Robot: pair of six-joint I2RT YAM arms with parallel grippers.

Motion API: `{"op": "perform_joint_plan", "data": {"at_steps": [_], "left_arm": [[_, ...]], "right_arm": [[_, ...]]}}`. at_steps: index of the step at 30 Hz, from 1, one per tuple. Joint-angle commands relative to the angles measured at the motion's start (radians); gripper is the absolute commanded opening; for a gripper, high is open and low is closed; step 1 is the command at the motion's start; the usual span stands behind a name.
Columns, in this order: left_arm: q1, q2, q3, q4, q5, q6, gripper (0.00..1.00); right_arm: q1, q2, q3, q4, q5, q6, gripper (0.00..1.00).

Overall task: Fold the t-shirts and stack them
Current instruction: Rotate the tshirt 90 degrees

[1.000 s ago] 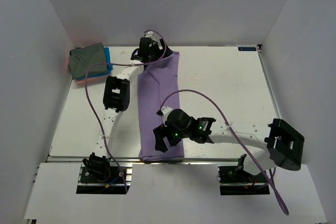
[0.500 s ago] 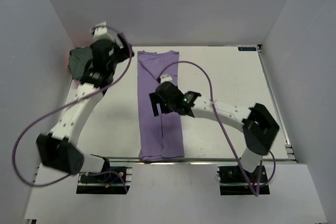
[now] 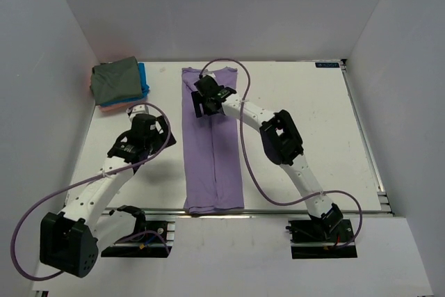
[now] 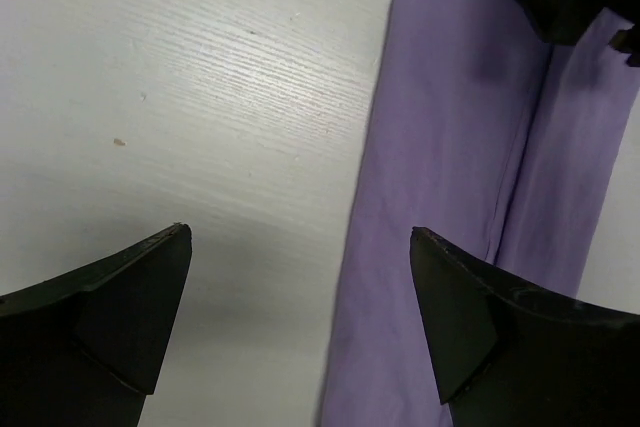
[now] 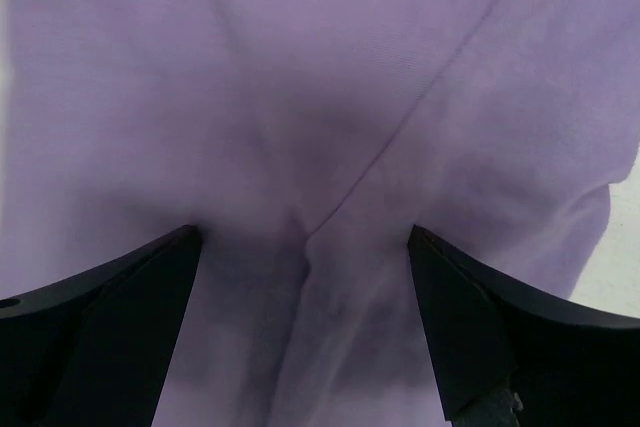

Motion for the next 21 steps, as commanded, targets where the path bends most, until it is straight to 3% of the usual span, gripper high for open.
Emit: {"op": "perform_joint_plan", "data": {"at_steps": [1,12,17,21], "left_arm": [[-0.002,-0.082,-0.018,-0.033,0.038,-0.058,1.00],[-0.002,-0.134,-0.148,0.094,0.194,-0.035,1.00],[-0.002,-0.055,-0.196,0.147,0.311,0.034,1.00],[-0.011,-0.024,-0.223,0.171,0.441,0.064,1.00]], "right_arm": [[-0.030,0.027,0.037,-0.036,0.009,-0.034,0.90],[-0.137,0.148,0.086,-0.074,0.028,0.035,0.90],[-0.176,0.187,0.134,-0.082,-0.090,0.038,0.90],[-0.171,0.121,0.105,-0.022,-0.159,-0.054,0.90]]}}
